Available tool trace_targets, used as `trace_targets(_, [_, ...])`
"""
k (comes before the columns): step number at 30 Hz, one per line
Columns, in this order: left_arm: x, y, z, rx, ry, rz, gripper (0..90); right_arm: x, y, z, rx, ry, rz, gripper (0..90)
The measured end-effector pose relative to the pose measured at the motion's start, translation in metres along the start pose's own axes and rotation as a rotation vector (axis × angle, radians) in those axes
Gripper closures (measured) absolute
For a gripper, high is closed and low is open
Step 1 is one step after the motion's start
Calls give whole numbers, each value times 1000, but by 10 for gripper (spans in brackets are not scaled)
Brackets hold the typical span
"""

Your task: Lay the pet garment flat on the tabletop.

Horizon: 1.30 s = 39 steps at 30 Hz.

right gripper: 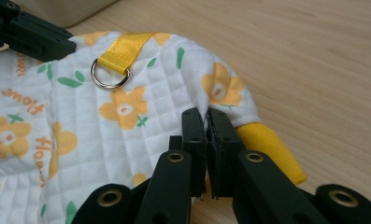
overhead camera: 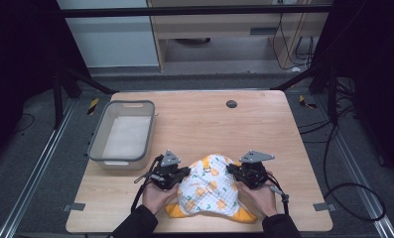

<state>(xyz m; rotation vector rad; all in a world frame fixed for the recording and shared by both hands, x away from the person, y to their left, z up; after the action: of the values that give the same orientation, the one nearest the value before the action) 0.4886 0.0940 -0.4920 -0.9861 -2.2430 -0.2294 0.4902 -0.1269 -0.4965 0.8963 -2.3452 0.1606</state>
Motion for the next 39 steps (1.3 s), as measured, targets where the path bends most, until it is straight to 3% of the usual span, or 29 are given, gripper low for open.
trace_targets(6, [20,-5,-11,-24,-57,-7,878,12,4,-8,16,-48,-4,867])
trace_targets(10, [31,-9,-20,-31,-100,-6,879,25,10,-20,28,-106,-16,869])
trace_targets(16, [44,-12,-36,-46,-146,-17,879,35,14,-35,43,-150,-20,870])
trace_targets(26, [64,-12,-75,-53,-263,-54,879,41,14,-75,52,-282,46,869])
trace_targets(30, [66,-7,-80,-54,-284,-77,880,41,13,-81,52,-302,59,869])
trace_targets(34, [60,6,-93,-50,-305,-137,879,30,3,-95,54,-334,112,867])
trace_targets(36, [49,19,-101,-23,-311,-179,875,19,-5,-104,48,-343,161,861])
trace_targets(37, [44,23,-104,-7,-308,-191,866,12,-9,-108,52,-335,192,854])
trace_targets(38, [38,30,-106,13,-300,-208,780,-1,-18,-111,44,-276,250,817])
trace_targets(39, [31,37,-108,39,-289,-225,692,-8,-22,-111,34,-240,277,792])
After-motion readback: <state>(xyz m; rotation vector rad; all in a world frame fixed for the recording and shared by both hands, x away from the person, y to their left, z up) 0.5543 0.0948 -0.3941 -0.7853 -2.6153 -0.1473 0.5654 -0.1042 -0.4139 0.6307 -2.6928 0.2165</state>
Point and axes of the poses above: each handheld gripper's, and its own axes: x roughly backward along the jaws, z roughly out of its underside, y roughly to its left, the point moved 6 cm from there along -x, roughly forward along the jaws, and after that the axes turned 1 degree about y, right-handed, at the moved point
